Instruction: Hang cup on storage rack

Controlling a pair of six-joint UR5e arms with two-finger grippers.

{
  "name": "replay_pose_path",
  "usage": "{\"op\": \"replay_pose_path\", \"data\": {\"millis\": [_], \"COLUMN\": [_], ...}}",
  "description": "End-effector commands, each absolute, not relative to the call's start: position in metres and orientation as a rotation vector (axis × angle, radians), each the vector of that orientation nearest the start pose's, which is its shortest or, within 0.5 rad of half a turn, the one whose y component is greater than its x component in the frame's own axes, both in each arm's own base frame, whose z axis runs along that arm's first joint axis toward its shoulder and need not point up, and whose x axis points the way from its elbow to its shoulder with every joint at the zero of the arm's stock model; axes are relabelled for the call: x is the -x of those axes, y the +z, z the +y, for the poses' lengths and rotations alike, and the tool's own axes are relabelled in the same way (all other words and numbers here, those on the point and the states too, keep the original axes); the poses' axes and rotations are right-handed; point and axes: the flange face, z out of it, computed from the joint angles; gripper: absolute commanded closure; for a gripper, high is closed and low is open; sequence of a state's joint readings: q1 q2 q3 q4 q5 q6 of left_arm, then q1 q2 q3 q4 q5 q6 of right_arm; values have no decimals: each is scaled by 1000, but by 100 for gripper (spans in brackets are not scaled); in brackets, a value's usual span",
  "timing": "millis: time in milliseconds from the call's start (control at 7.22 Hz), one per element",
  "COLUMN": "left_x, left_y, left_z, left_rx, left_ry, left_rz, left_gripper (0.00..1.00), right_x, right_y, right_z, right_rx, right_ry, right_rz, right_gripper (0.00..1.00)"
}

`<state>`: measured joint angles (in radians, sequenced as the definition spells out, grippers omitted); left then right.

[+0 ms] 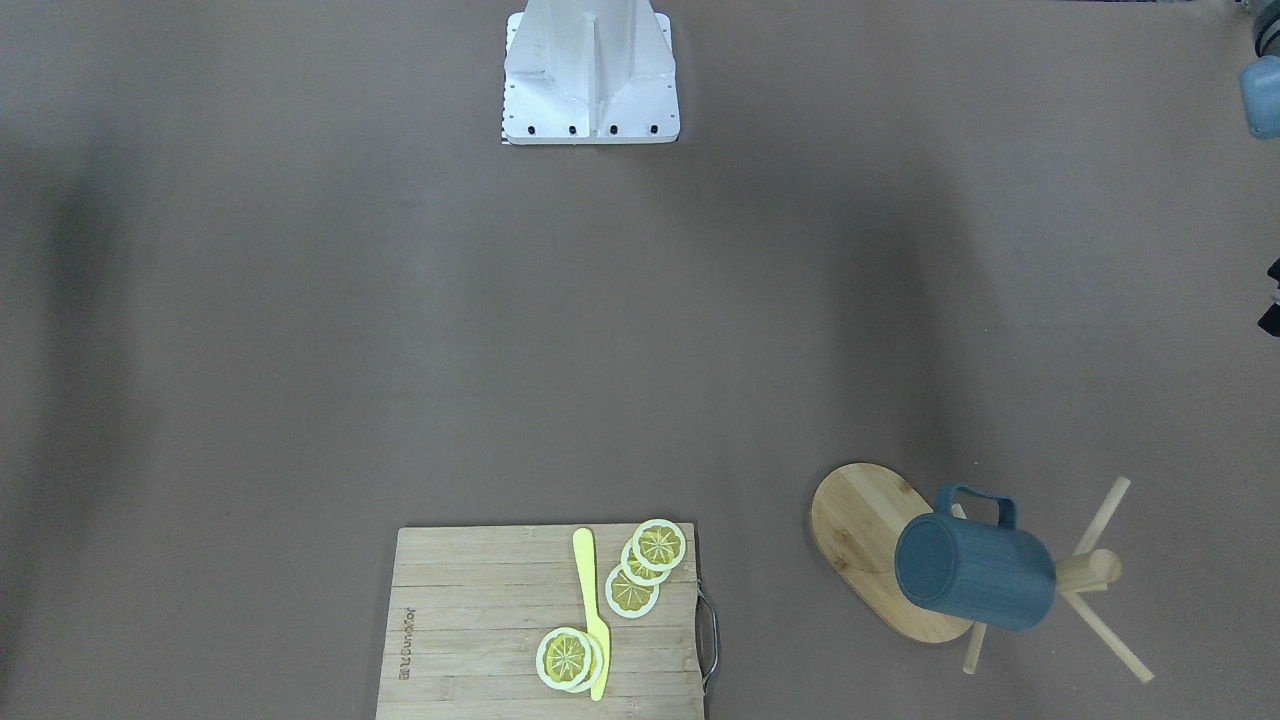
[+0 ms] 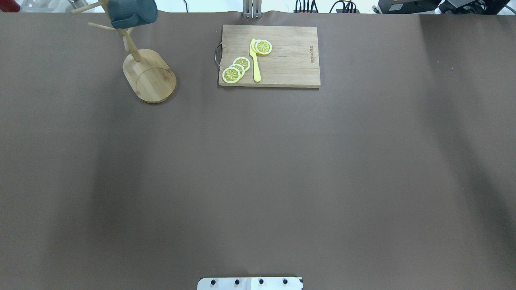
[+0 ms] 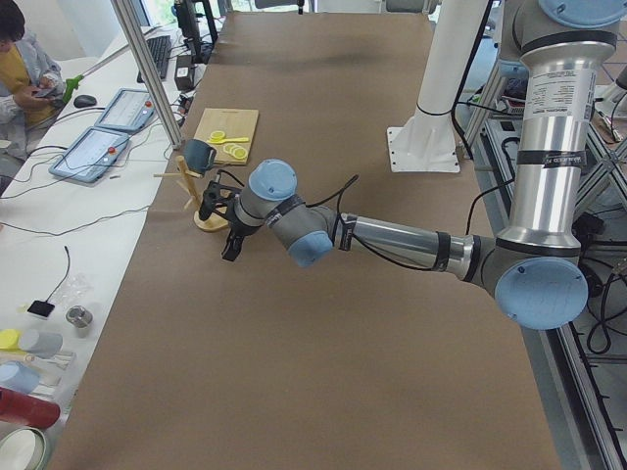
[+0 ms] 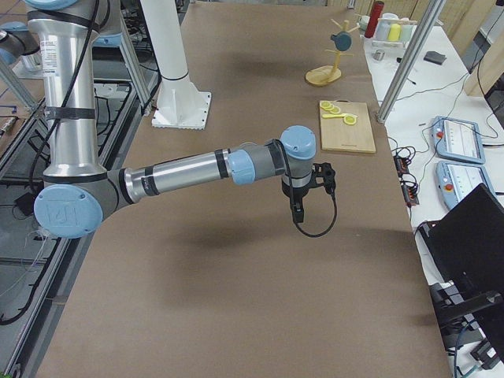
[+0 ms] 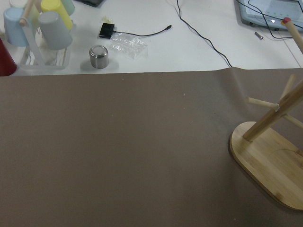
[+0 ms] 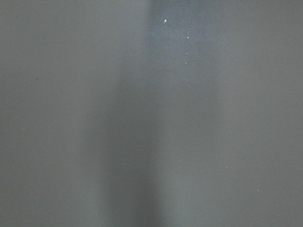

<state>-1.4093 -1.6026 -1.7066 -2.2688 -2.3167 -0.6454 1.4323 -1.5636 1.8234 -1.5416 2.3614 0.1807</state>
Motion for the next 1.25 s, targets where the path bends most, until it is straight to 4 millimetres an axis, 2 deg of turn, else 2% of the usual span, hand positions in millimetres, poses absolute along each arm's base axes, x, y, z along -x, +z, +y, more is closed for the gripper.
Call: {"op": "replay_pose_path", "data": {"millis": [0, 138, 692, 969, 1108], "left_x": [-27, -24, -18, -13, -1], "left_y": [504, 521, 566, 567, 576], "left_z": [-517, -513, -487, -478, -473], "left_rx": [-333, -286, -252, -152, -153], "left_ry": [-84, -59, 54, 57, 43], "left_rz": [985, 946, 887, 853, 825], "left_gripper": [2, 2, 2, 2, 2], "right_x": [6, 6, 3, 3, 2], "right_y": [535, 539, 544, 550, 551], "right_z": [-499, -497, -494, -490, -489], "right_rx": [-129, -122, -120, -111, -108], "right_ry": [-68, -66, -60, -63, -61], "right_rz": [-815, -814, -794, -790, -791], "right_gripper": [0, 0, 0, 0, 0]}}
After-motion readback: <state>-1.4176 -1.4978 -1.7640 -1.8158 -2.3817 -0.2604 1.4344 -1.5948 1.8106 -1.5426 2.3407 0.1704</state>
